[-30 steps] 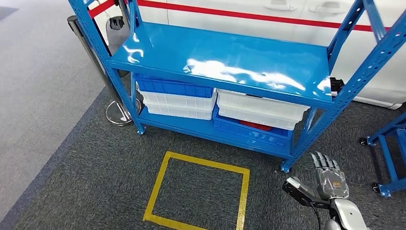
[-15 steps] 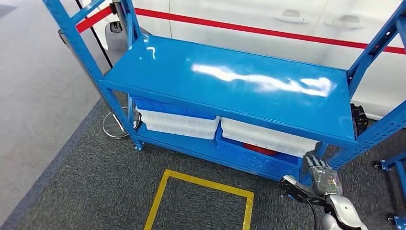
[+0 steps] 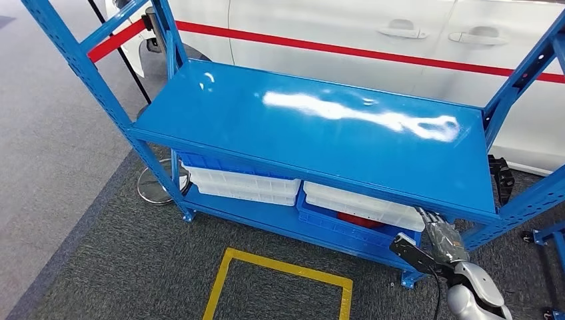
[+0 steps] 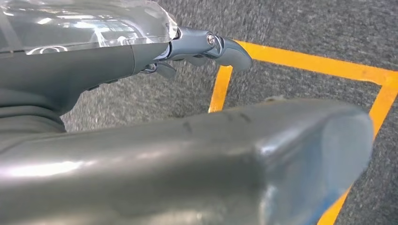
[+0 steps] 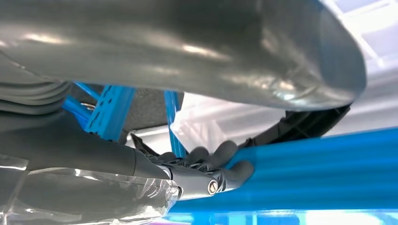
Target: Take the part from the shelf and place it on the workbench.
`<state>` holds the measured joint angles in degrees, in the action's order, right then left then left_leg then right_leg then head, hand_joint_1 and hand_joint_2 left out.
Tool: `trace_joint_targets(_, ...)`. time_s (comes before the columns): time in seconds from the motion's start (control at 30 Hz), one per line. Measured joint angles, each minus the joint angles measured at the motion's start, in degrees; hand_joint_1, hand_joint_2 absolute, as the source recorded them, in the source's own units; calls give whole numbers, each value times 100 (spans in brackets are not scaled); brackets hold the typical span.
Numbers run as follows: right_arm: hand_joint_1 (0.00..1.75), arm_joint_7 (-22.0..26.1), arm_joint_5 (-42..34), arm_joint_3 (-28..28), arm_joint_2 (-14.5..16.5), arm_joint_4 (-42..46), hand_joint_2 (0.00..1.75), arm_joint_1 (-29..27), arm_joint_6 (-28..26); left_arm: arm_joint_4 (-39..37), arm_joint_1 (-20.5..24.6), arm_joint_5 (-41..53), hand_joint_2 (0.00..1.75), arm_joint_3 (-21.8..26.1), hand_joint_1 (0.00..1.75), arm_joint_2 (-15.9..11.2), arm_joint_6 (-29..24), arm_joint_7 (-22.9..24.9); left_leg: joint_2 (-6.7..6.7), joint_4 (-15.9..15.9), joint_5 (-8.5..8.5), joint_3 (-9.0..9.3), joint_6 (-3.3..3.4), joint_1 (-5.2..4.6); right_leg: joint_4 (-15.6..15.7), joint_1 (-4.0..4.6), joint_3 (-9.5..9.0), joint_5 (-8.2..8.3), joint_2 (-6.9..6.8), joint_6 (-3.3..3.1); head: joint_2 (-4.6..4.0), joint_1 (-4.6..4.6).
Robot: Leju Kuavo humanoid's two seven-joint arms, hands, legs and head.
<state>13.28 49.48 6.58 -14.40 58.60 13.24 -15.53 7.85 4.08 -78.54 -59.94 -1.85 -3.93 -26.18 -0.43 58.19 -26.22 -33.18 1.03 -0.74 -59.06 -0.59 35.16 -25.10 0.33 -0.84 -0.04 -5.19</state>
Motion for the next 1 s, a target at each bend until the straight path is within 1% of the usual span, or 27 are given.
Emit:
trace_joint_targets(0.1, 0, -34, -8, 5, -25, 52, 0, -23, -25, 0, -4, -10, 0, -37, 0, 3, 21, -46, -19, -68, 56, 28, -47, 2, 1, 6, -3, -22, -5, 2, 0, 1)
trace_joint_targets(0.13, 0, -45, -8, 6, -33, 55, 0, -21, -29, 0, -2, -12, 0, -41, 0, 3, 48, -50, -21, -63, 55, 27, -44, -6, 10, -4, -7, -9, -4, 9, 0, 1)
trace_joint_targets(0.17, 0, -53, -8, 6, -40, 55, 0, -20, -31, 0, 1, -5, 0, -46, 0, 3, 73, -50, -22, -61, 53, 26, -30, -12, 19, -11, -12, -9, -4, 30, 0, 1)
trace_joint_targets(0.23, 0, -57, -10, 6, -51, 55, 0, -19, -34, 0, 9, 14, 0, -65, 0, 2, 96, -43, -22, -60, 52, 25, -11, -18, 39, -16, -22, -1, -3, 50, 0, 1)
trace_joint_targets(0.43, 0, -72, -45, 9, -73, 107, 0, -61, -13, 0, 20, 90, 0, -168, 0, 4, 95, 14, -22, -56, 48, 23, 34, -23, 75, -19, -36, 10, -3, 79, 0, 1)
trace_joint_targets(0.63, 0, -72, -150, 8, -162, 502, 0, -475, -19, 0, 17, 172, 0, -319, 0, 6, 93, 12, -25, -54, 40, 23, 48, -24, 81, -19, -42, 8, -2, 101, 0, 1)
trace_joint_targets(0.77, 0, -33, -222, 9, -220, 594, 0, -509, 4, 0, 20, 110, 0, -330, 0, 5, 158, 0, -19, -49, 38, 24, 52, -25, 84, -22, -42, 11, 2, 106, 0, 1)
trace_joint_targets(0.93, 0, -41, -299, 10, -238, 601, 0, -503, -17, 0, 13, 189, 0, -349, 0, -6, 231, 7, -23, -17, 27, 13, 81, -51, 87, -50, -44, 22, -2, 143, 0, 1)
trace_joint_targets(1.0, 0, -46, -321, 10, -246, 627, 0, -547, -51, 0, 4, 249, 0, -390, 0, -9, 219, 29, -23, -15, 43, 16, 109, -61, 96, -61, -52, 44, -1, 174, 0, 1)
